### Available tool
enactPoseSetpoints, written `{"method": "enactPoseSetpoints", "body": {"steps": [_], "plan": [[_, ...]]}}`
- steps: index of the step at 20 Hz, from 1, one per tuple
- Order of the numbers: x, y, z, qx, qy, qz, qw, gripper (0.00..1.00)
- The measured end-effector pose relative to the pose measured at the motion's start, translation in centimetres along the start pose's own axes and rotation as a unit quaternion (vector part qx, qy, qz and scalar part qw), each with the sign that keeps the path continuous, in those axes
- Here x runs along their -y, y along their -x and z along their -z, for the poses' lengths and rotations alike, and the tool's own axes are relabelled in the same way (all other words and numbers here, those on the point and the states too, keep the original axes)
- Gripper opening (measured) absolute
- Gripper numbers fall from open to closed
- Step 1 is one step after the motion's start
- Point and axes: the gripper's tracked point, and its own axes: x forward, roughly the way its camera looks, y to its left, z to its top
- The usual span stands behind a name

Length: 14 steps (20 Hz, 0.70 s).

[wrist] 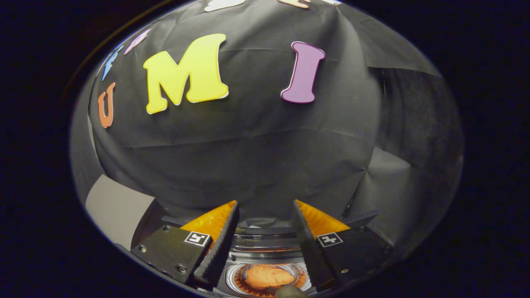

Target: Put the clothes into the washing machine and then close the washing machine lid.

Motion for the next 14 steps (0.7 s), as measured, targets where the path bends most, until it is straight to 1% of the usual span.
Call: {"method": "enactPoseSetpoints", "body": {"steps": [2,5,6,8,14], "plan": [[0.0,-1.3,0.4,-0.015,-0.006,0.002,1.0,0.8],[0.5,-2.9,2.3,-0.035,-0.002,0.01,0.999,0.8],[0.7,-3.0,1.9,-0.018,0.005,0.019,1.0,0.8],[0.9,-2.6,2.3,-0.017,0.001,0.02,1.0,0.9],[0.8,-2.6,2.5,-0.019,0.004,0.018,1.0,0.9]]}}
